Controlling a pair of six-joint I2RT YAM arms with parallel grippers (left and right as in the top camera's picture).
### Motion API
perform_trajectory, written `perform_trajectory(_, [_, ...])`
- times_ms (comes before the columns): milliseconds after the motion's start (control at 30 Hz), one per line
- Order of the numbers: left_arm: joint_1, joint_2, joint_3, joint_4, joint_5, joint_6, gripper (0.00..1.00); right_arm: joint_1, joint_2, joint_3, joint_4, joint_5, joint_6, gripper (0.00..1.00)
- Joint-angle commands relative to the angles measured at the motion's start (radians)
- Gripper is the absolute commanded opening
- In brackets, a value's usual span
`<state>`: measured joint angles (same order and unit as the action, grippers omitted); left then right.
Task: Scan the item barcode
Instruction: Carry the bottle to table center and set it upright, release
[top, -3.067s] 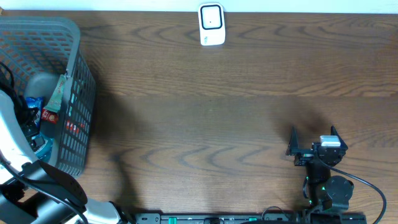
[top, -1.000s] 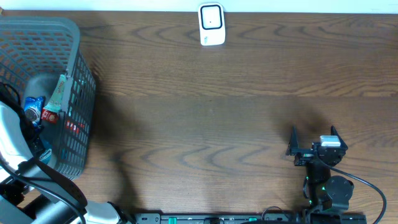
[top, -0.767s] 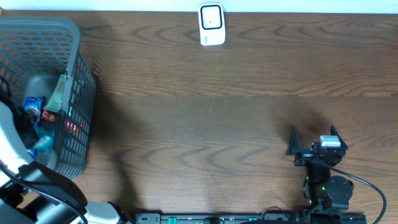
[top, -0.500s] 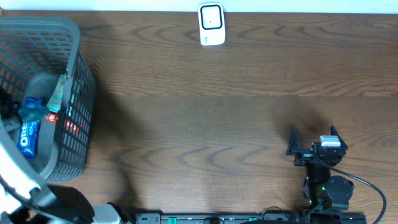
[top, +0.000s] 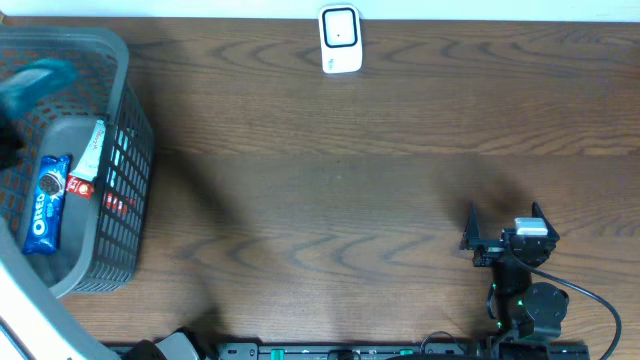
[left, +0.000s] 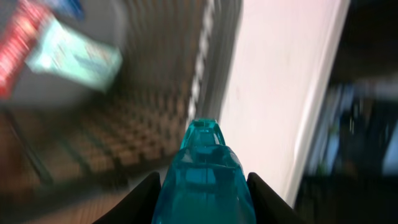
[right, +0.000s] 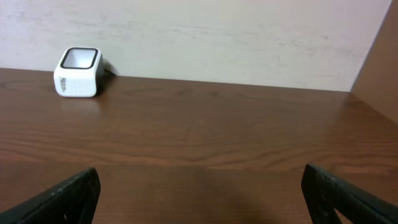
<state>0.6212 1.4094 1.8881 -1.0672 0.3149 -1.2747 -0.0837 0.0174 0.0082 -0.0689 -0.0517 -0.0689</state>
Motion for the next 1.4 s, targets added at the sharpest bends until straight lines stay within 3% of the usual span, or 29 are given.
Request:
perform_trajectory(0, [-0.133,-0.01,0.028,0.015,0.121,0.053,0.39,0.006,-0.004,-0.003,-0.003,0.002,0.011,0.99])
perform_trajectory(300, [-0.522,0.072,0.027,0.015,0.118,0.282,0.4,0.006,-0.004,-0.003,-0.003,0.002,0.011,0.99])
perform_trajectory(533, [-0.769,0.254,0.027,0.015,0.097,0.521,0.39,0.006,-0.004,-0.003,-0.003,0.002,0.011,0.99])
perform_trajectory(867, [-0.983,0.524,0.027,0.015,0.175,0.76,0.39,0.006,-0.004,-0.003,-0.003,0.002,0.012,0.99])
perform_trajectory(1100, [-1.08,0.683,0.027,0.098,0.28,0.845,0.4,0.006,-0.004,-0.003,-0.003,0.002,0.011,0.99])
perform_trajectory(1367, [-1.143,0.805,0.026,0.171,0.28,0.845,0.4,0.006,-0.004,-0.003,-0.003,0.002,0.012,0.99])
